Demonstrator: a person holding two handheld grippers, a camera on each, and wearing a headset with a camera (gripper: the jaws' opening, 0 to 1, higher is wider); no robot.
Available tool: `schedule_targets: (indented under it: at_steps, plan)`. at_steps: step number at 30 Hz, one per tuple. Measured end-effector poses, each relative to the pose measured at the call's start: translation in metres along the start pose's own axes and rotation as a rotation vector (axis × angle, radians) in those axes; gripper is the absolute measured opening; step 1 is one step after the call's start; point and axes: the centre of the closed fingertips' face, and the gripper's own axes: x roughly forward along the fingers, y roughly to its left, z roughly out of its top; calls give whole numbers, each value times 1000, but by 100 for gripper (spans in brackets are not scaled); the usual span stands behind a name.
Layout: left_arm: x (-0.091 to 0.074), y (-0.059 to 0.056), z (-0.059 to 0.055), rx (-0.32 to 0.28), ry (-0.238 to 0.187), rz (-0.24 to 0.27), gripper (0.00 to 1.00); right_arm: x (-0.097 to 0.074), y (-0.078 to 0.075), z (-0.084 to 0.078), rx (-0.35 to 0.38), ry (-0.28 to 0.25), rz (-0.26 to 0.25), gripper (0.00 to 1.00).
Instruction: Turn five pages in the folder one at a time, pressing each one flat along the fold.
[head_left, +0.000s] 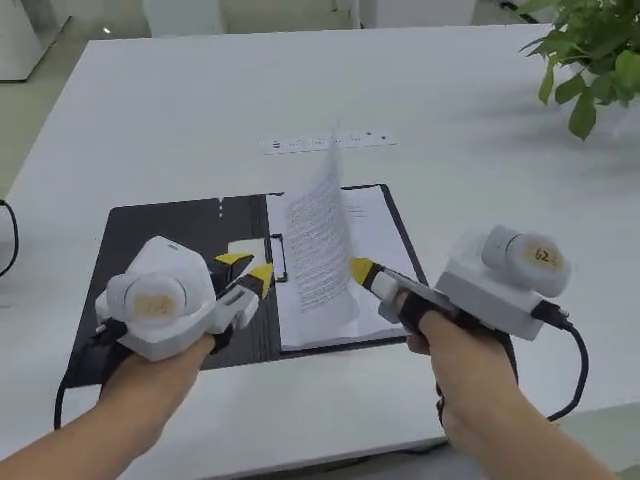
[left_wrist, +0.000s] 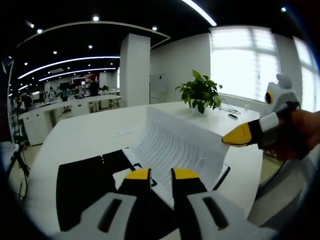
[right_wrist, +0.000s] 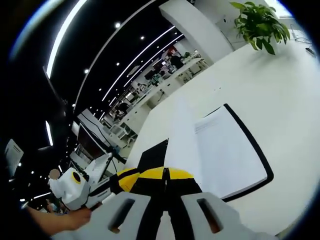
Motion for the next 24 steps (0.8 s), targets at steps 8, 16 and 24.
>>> schedule_targets:
  at_steps: [8,16,24]
  plan:
    - [-39,35,-3,-13,-21,83,14,32,52,-27,-43,79,95,0]
    - [-74,65,-5,-34,-40,153,14,61,84,-63,-113,184,122,0]
    - [-98,86,-16,-47,-33,202,14,85,95,-100,-134,276,97,0]
